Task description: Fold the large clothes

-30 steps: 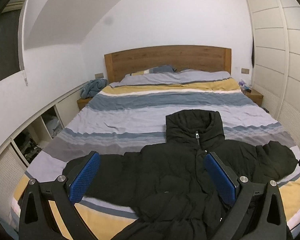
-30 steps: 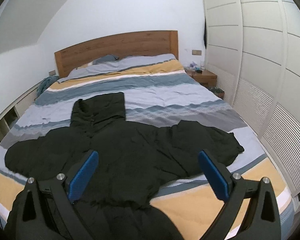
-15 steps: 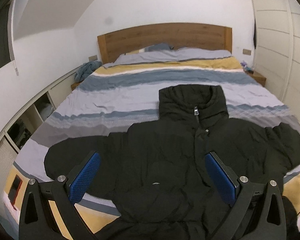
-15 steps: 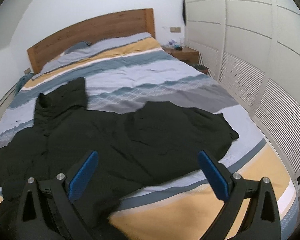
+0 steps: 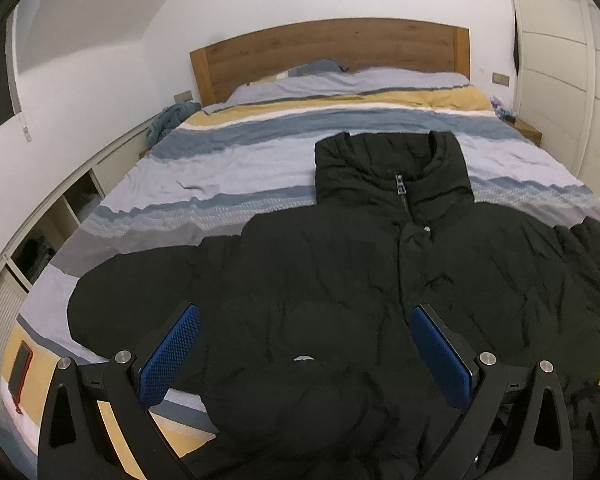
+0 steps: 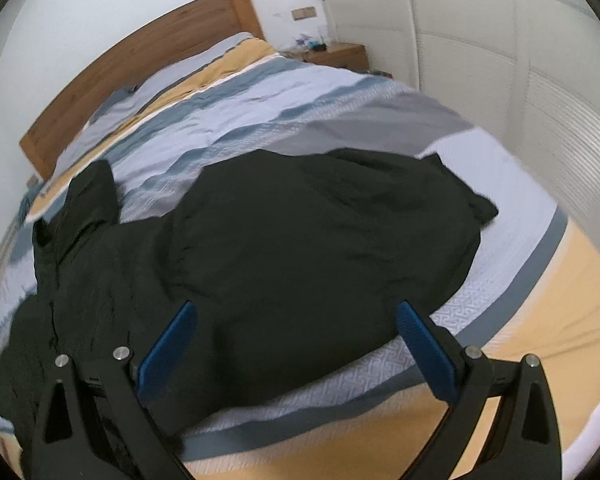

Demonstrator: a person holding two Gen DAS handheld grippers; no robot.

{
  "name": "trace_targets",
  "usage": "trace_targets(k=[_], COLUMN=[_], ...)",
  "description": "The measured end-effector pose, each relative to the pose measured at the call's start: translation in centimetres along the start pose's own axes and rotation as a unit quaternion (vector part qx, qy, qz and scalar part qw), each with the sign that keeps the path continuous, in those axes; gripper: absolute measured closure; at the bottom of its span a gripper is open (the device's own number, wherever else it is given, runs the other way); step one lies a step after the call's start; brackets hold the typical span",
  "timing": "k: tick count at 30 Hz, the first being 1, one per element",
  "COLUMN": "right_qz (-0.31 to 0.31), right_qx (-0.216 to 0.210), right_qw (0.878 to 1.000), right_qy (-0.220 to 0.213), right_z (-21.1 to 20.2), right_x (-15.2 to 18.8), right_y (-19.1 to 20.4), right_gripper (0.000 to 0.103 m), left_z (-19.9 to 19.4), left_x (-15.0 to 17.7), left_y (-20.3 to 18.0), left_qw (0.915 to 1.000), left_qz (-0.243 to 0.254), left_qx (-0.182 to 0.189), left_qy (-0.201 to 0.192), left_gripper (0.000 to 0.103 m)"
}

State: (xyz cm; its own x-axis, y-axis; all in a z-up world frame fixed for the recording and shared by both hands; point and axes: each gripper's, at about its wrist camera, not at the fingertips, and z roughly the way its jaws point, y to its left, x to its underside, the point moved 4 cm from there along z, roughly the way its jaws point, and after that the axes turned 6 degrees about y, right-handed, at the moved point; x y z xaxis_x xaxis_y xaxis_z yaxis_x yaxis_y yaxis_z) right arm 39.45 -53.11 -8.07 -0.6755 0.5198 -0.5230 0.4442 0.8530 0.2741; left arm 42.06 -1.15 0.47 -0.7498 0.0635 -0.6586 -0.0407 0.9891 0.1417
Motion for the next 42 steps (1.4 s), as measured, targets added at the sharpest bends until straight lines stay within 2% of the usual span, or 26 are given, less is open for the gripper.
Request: trace_targets(k=[8,10,15,17,18,19,20,22,24,26,29,34,42], right_qz=[0.103,0.135,0.232,0.249,0.261,0.267,0.276,0.284,0.285,0.286,0.265,0.216,0.136], right_qx=[-0.057,-0.080,-0.153,-0.170,-0.178,-0.180,-0.183,-0.190,-0.194,-0.197,-0.194,-0.187,-0.202], right_qw=[0.993,0.987,0.961,0.953,0.949,0.947,0.944,0.940,0.939,0.938,0.944,0.958,0.968], right_qy=[0.012,0.017,0.002,-0.006,-0.010,-0.011,-0.011,-0.008,-0.009,-0.010,-0.019,-0.037,-0.065], right_z=[2.7,3.4,4.7,4.9,5.1,5.3,5.5,6.0,6.2,6.2,5.8,3.6,-1.1], right_x=[-0.6,-0.6,-0.8,-0.9,-1.0,-1.1,-1.1,-1.2,-1.3,-1.4,-1.9,-3.4,-5.2], right_y=[-4.9,-6.0,-8.7,-9.1,-9.4,-9.5,-9.7,-9.7,-9.8,-9.8,-9.4,-7.4,-3.2], right_gripper=[0.002,0.002,0.004,0.011,0.021,0.039,0.053,0.058,0.062,0.079,0.090,0.095,0.097], left_z=[2.3,2.6,3.4,3.7,3.7,3.7,3.7,3.8,3.8,3.6,3.3,2.4,0.8], left_x=[0.7,0.8,1.4,1.6,1.7,1.7,1.8,2.0,2.0,2.0,2.0,2.0,1.9], left_y=[-0.2,-0.4,-0.6,-0.7,-0.7,-0.7,-0.7,-0.5,-0.3,0.0,0.2,0.2,1.0], left_qw=[0.9999,0.9998,0.9996,0.9995,0.9995,0.9994,0.9994,0.9993,0.9992,0.9992,0.9993,0.9993,0.9996], left_qz=[0.001,0.004,0.008,0.011,0.013,0.016,0.018,0.021,0.021,0.019,0.017,0.025,0.018], left_qx=[-0.001,-0.004,-0.005,-0.005,-0.006,-0.006,-0.008,-0.011,-0.011,-0.013,-0.010,-0.011,-0.008], left_qy=[0.016,0.018,0.027,0.029,0.030,0.030,0.030,0.031,0.033,0.033,0.033,0.025,0.018], left_gripper=[0.001,0.001,0.001,0.001,0.001,0.001,0.001,0.001,0.001,0.001,0.001,0.001,0.001])
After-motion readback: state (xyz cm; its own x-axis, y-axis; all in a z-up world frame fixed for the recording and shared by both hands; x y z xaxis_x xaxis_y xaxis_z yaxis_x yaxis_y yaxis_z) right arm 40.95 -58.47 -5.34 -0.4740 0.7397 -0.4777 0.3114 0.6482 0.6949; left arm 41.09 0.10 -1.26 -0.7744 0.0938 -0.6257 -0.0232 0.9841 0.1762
